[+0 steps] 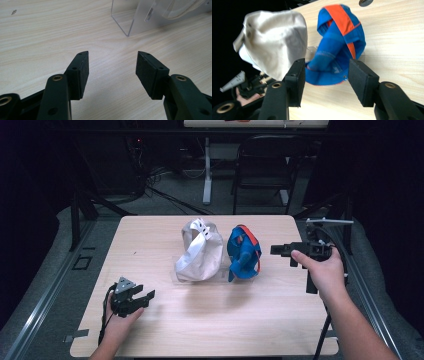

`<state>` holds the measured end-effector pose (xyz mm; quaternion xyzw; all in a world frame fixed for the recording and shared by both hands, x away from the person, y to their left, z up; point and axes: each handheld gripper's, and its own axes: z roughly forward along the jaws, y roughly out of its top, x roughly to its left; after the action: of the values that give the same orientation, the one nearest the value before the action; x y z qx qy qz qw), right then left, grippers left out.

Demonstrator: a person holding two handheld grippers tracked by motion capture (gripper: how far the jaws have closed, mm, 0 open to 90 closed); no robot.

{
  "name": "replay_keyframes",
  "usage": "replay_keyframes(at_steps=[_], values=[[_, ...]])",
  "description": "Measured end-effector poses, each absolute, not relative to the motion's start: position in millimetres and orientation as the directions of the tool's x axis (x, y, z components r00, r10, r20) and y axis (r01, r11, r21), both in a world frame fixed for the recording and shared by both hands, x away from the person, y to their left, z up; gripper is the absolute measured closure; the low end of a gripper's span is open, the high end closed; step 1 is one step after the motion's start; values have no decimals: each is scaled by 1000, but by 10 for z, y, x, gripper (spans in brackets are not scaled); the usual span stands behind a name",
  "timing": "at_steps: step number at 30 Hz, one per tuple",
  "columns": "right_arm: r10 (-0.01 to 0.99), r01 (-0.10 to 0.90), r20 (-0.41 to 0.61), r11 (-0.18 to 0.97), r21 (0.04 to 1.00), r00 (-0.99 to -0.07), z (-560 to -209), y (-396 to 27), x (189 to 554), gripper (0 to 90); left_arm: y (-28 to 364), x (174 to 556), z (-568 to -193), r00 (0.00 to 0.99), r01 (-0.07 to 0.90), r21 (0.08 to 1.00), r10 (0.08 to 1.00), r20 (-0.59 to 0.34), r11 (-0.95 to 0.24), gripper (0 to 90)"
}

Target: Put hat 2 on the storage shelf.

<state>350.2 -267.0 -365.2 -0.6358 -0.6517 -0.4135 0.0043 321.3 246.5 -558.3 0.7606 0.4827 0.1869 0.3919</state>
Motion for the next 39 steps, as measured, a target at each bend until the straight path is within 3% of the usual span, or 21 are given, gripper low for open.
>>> replay_keyframes(at_steps=[16,22,39], values=[[845,796,469,-89,599,-258,-4422,-2622,3088,450,2493,3196,-5600,452,591,775,887,-89,-224,439],[828,785,492,-107,611,-270,-4693,-2613,2945,453,2502,3185,-5601,449,592,774,889,-88,-222,439],[840,744,447,-79,663,-309,-5207,-2507,2730,487,2504,3172,-5611,451,594,772,888,-85,-228,439]])
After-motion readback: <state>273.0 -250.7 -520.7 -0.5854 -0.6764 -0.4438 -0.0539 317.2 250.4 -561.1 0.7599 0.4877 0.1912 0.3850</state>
